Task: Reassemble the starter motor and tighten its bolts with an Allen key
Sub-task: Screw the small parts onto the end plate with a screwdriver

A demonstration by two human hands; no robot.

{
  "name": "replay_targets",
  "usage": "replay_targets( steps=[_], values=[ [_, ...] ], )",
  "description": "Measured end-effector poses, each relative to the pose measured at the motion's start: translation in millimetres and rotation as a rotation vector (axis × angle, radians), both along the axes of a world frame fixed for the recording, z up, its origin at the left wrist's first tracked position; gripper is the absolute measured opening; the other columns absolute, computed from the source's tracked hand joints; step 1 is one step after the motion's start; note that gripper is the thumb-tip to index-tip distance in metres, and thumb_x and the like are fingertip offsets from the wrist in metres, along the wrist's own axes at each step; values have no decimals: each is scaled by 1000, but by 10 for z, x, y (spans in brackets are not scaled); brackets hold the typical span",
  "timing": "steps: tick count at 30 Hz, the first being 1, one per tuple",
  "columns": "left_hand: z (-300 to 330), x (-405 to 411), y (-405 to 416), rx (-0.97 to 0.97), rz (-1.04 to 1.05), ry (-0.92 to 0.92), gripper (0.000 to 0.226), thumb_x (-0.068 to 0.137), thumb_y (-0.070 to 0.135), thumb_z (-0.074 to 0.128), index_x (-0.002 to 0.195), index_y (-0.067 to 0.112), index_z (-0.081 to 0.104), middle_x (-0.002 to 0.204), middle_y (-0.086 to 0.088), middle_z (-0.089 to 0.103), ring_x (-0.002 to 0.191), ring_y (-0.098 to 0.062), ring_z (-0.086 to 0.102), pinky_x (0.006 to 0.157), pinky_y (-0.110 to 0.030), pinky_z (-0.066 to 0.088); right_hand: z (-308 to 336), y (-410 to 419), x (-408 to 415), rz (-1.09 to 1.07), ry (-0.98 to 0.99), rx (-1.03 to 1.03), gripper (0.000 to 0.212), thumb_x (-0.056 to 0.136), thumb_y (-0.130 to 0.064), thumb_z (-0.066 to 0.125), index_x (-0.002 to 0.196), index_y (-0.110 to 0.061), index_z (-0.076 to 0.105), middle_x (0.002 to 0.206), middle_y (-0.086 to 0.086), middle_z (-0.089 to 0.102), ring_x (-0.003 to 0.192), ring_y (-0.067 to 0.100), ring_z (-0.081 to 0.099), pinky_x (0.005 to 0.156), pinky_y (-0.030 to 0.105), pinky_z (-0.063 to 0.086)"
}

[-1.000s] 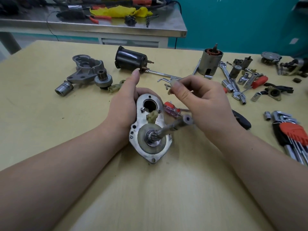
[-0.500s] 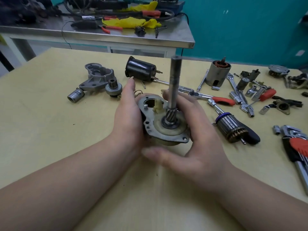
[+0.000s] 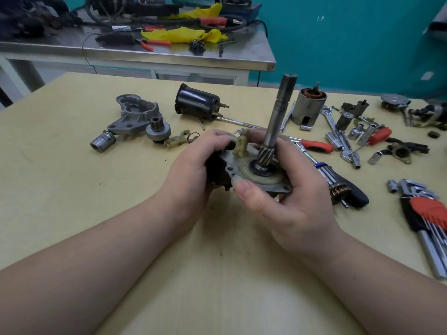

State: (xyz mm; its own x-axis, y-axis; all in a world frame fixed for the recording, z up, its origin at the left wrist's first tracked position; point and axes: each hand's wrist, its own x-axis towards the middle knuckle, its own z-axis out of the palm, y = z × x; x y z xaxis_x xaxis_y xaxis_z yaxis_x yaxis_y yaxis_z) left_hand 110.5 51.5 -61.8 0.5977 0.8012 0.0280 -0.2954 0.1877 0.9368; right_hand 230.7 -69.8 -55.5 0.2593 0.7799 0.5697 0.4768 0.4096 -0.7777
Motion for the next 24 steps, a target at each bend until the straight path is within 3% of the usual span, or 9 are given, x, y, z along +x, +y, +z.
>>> replay_targets(
  steps=[4,7,12,16,18,21,24],
  values=[
    [10,-30,23,126,-48,81,49,91,42,60,117,1,65,107,-33,66,95,-40,66,81,-51,52,24,-19,28,11,77,-13,52,90,-23,78,137,-14,60,131,7,69,124,24,67,106,35,54],
    [41,-43,66,215,-57,112,42,90,45,58,109,9,66,99,-23,70,89,-37,70,68,-41,58,48,-37,33,53,120,-5,51,90,-20,75,138,-9,59,129,8,70,122,25,68,103,34,55],
    [15,-60,75,276,-45,46,44,90,43,58,110,4,63,105,-36,59,94,-39,64,78,-58,48,84,-52,3,71,98,21,53,89,-25,74,137,-10,58,130,8,68,124,26,67,104,32,53],
    [-2,-44,40,358,63,71,38,95,46,54,108,13,67,101,-19,68,99,-44,68,77,-59,58,91,-46,-13,76,97,19,51,92,-28,74,139,-16,57,132,5,69,125,26,66,105,37,54],
    [-11,-34,31,437,125,105,42,97,48,50,110,12,66,101,-14,69,99,-35,70,78,-49,60,72,-47,-41,64,90,19,51,94,-27,76,140,-21,56,132,0,69,127,25,66,105,34,53],
    [-8,-36,40,488,145,108,38,100,46,49,112,14,64,100,-10,70,94,-26,70,75,-34,59,37,-45,-64,84,114,1,56,93,-25,76,144,-19,54,137,3,67,130,27,64,109,42,52],
    [-14,-38,54,400,110,68,28,94,44,54,103,21,68,99,-7,71,96,-23,69,83,-46,57,48,-18,-51,80,69,-20,57,92,-32,74,144,-25,51,138,1,66,132,23,63,110,41,51]
  ],
)
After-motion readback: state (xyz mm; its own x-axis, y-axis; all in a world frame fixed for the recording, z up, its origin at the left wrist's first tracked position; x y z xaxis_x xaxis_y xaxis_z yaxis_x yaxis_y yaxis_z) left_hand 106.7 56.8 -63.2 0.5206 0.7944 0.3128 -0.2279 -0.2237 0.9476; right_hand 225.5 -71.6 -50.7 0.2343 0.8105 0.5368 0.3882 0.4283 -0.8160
